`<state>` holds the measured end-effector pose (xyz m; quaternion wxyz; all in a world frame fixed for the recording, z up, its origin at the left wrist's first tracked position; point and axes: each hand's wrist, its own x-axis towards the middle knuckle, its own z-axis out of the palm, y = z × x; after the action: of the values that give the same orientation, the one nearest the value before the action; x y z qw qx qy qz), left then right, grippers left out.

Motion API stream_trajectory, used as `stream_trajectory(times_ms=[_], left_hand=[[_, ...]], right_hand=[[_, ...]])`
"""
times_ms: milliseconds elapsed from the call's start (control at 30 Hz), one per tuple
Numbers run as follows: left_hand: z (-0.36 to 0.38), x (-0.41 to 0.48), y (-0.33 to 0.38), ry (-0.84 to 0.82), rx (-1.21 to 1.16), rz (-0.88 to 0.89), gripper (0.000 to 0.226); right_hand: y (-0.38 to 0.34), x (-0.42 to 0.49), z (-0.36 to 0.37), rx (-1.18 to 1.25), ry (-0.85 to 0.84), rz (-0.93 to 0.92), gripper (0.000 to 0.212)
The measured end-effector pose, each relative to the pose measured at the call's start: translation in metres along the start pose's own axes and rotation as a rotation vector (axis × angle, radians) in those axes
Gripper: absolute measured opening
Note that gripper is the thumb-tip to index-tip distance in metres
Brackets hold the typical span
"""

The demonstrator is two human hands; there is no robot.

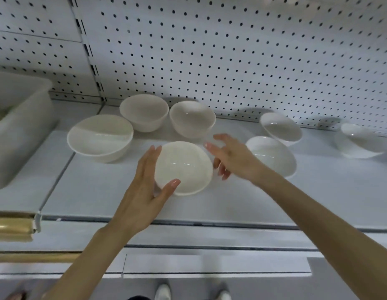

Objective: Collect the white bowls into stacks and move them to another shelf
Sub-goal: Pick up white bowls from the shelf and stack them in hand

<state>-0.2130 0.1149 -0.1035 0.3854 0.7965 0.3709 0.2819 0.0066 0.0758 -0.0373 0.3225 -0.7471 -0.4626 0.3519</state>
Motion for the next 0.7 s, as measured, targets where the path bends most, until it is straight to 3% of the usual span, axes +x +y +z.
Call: stream_trajectory(times_ms=[67,267,533,700], left_hand=[[-0.001,0.001,-0.002,-0.024,-0.075,-0.036,0.09],[0.001,0.004,-0.011,-0.116,-0.209,-0.141,0.127],[0.008,0.005,-0.017,-0.024,-0.217,-0.112,0.122],[0.007,0.006,-0.014,-0.022,-0.267,-0.143,0.129]], right_hand=[[-0.01,0.018,-0.011,0.02,0.051,0.001,0.067],[-0.011,0.071,-0.009,0.133,0.051,0.188,0.069],[-0.001,0.093,0.009,0.467,-0.058,0.238,0.047],[0.007,0.097,0.017,0.577,-0.022,0.232,0.026]])
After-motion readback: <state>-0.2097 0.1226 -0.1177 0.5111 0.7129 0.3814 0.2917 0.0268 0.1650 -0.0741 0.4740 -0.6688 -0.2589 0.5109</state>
